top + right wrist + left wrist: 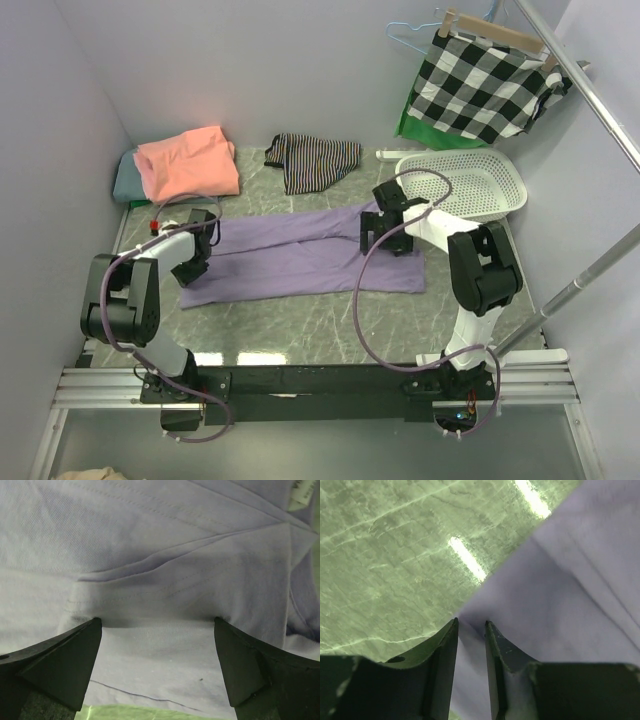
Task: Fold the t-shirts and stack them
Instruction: Fold the tshirt
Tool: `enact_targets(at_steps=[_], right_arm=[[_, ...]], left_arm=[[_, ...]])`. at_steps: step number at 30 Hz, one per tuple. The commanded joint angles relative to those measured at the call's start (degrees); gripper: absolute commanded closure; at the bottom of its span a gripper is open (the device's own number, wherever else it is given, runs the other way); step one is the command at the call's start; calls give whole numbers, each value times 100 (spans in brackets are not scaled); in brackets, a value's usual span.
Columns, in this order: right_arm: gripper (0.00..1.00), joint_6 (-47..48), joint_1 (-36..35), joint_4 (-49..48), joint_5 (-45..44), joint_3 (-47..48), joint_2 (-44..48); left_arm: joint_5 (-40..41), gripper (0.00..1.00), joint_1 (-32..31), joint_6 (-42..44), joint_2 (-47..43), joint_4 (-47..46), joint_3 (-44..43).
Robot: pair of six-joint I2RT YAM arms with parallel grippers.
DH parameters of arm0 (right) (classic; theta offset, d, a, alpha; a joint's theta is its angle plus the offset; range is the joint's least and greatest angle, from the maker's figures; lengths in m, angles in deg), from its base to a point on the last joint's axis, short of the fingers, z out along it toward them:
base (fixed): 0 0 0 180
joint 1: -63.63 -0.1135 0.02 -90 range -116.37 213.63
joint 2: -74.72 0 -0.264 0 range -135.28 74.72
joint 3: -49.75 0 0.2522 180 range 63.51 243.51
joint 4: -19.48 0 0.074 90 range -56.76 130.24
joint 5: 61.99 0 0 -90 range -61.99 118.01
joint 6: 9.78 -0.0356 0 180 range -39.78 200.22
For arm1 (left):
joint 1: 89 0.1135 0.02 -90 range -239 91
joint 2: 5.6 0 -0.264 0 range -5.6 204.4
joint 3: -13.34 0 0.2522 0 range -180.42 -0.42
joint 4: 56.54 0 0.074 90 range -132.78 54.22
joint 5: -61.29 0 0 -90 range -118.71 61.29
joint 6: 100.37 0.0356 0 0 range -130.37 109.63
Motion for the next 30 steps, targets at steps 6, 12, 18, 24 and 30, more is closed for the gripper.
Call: enact_targets(at_steps=[6, 12, 18, 24, 30], right_arm=[[0, 414, 79, 120, 83, 197, 565], [0, 249, 61, -89, 260, 303, 1331], [0, -95, 69, -144, 224, 522, 912], [0, -244, 69, -109, 373, 891, 138], [0, -341, 69, 67, 444, 1295, -503]], left_arm=[[-832, 67, -33, 664, -731, -441, -64], [-1896, 36, -42, 1156, -1647, -1504, -442], [-2722, 20, -33, 1780, -709, -2464, -978], [-3214, 23, -42, 1852, 716, -2473, -1453], [-3127, 26, -94, 1615, 1060, -2244, -1243]])
